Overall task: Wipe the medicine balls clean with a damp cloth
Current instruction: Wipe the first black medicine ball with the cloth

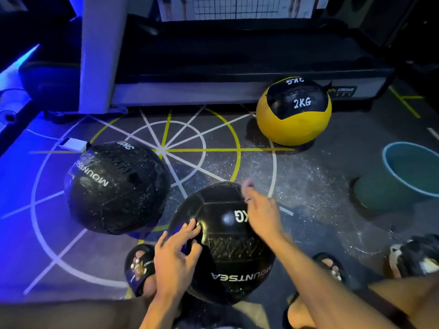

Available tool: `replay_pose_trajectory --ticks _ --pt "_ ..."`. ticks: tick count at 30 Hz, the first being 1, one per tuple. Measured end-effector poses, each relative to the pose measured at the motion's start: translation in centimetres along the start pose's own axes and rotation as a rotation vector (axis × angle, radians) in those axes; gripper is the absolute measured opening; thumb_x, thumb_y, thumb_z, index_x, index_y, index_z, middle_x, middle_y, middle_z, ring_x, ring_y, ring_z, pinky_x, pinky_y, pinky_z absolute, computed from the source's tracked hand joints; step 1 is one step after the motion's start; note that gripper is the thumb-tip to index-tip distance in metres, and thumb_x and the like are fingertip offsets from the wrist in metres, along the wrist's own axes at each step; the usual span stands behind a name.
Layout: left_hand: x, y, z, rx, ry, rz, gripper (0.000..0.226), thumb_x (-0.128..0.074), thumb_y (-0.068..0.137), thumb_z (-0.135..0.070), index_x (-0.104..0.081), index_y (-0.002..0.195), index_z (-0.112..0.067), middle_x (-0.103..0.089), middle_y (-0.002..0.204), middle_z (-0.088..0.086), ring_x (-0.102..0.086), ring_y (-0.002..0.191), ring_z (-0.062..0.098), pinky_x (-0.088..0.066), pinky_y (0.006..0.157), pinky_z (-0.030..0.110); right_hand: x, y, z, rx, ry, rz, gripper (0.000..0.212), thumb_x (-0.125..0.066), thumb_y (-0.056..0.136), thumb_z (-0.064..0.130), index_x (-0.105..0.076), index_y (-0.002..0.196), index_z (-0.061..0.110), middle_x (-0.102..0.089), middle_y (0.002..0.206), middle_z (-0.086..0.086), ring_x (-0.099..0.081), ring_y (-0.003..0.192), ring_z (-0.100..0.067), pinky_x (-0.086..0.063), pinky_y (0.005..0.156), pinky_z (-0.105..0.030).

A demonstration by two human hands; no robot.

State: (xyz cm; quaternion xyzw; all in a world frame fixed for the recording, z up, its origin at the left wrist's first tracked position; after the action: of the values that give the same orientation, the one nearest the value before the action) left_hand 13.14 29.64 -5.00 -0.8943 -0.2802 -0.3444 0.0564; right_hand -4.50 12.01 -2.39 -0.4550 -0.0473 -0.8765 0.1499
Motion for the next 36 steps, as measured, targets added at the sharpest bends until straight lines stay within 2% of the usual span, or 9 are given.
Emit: replay_pose_trajectory --ticks 5,8,11,14,18,21,23,29,36 --pt "0.5 0.2 0.6 -0.029 -0.011 0.003 0.039 -0.053 0.081 -0.051 -0.072 0.114 -0.045 -0.052 0.128 -0.042 -0.044 0.125 -0.025 -0.027 0.122 0.045 -2.2 -3.9 3.7 0.651 -0.060 0.180 0.046 -0.034 0.109 0.020 -0.039 0.153 0.031 -0.047 0.154 0.002 -0.047 0.141 -0.013 -0.038 0.119 -0.037" --pt "0.8 0.0 0.6 -0.013 -0.045 -0.003 0.042 -0.053 0.079 -0.052 -0.073 0.115 -0.044 -0.054 0.130 -0.037 -0.045 0.127 -0.022 -0.027 0.123 0.048 0.8 0.9 -0.3 0.096 -0.051 0.044 0.037 -0.037 0.110 0.021 -0.060 0.139 0.025 -0.072 0.122 -0.006 -0.069 0.095 -0.019 -0.053 0.072 -0.022" --pt "0.8 -0.3 0.3 -0.018 -0.055 -0.010 0.037 -0.054 0.078 -0.052 -0.068 0.112 -0.052 -0.054 0.128 -0.040 -0.047 0.126 -0.021 -0.027 0.123 0.047 2.5 2.3 -1.8 -0.168 0.073 -0.054 0.033 -0.043 0.108 0.017 -0.063 0.135 0.015 -0.071 0.124 -0.004 -0.068 0.090 -0.019 -0.048 0.071 -0.019" --pt "0.3 -0.1 0.1 -0.006 -0.086 0.001 0.033 -0.056 0.078 -0.051 -0.067 0.108 -0.055 -0.059 0.125 -0.039 -0.050 0.125 -0.019 -0.026 0.124 0.045 1.2 0.1 3.6 0.183 0.129 0.073 0.031 -0.040 0.108 0.018 -0.057 0.132 0.026 -0.067 0.121 0.004 -0.067 0.082 -0.012 -0.054 0.066 -0.020" --pt "-0.2 -0.3 0.5 -0.022 -0.055 0.020 0.032 -0.057 0.079 -0.048 -0.068 0.109 -0.054 -0.058 0.126 -0.040 -0.049 0.127 -0.018 -0.026 0.124 0.048 -3.2 -2.0 6.2 0.825 -0.277 0.362 0.049 -0.022 0.103 0.023 -0.053 0.140 0.028 -0.050 0.152 -0.002 -0.047 0.142 -0.022 -0.042 0.116 -0.045" --pt "-0.2 -0.5 0.6 -0.009 -0.066 0.028 0.035 -0.056 0.081 -0.050 -0.070 0.113 -0.051 -0.058 0.129 -0.038 -0.047 0.129 -0.017 -0.024 0.125 0.045 -1.1 3.1 2.8 0.356 -0.177 0.189 0.030 -0.032 0.105 0.020 -0.060 0.099 0.031 -0.062 0.094 0.009 -0.068 0.093 -0.017 -0.056 0.080 -0.029" --pt "-0.3 -0.6 0.4 -0.019 -0.058 0.033 0.038 -0.055 0.082 -0.051 -0.071 0.117 -0.048 -0.056 0.131 -0.039 -0.045 0.131 -0.018 -0.024 0.125 0.043 -0.4 4.2 1.4 0.107 -0.099 0.159 0.028 -0.041 0.107 0.018 -0.068 0.116 0.020 -0.066 0.088 0.006 -0.063 0.075 -0.008 -0.053 0.074 -0.023" --pt "-1.0 -0.4 0.0 -0.078 -0.022 0.039 0.039 -0.050 0.088 -0.043 -0.061 0.125 -0.049 -0.054 0.138 -0.028 -0.033 0.135 -0.024 -0.026 0.123 0.046 -2.5 -1.3 8.5 0.594 -0.101 0.526 0.041 -0.045 0.104 0.015 -0.060 0.141 0.023 -0.055 0.149 0.002 -0.054 0.131 -0.014 -0.043 0.111 -0.036" --pt "-1.0 -0.5 -1.2 -0.081 -0.110 0.115 0.042 -0.056 0.100 -0.045 -0.054 0.142 -0.046 -0.046 0.152 -0.029 -0.036 0.143 -0.010 -0.019 0.125 0.035 0.7 7.1 4.2 0.143 -0.005 0.231 0.030 -0.044 0.105 0.016 -0.066 0.123 0.023 -0.073 0.114 0.001 -0.066 0.086 -0.012 -0.056 0.087 -0.038"
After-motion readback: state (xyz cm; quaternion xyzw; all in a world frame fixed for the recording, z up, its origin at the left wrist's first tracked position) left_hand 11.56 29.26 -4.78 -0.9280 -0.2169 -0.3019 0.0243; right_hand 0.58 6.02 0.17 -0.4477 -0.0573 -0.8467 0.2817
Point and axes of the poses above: each hand's wrist, its own y-axis towards the middle knuckle, its own x-axis out of the back of the hand, z = x × y, the point moved 3 cm from there along y, towards the middle knuckle
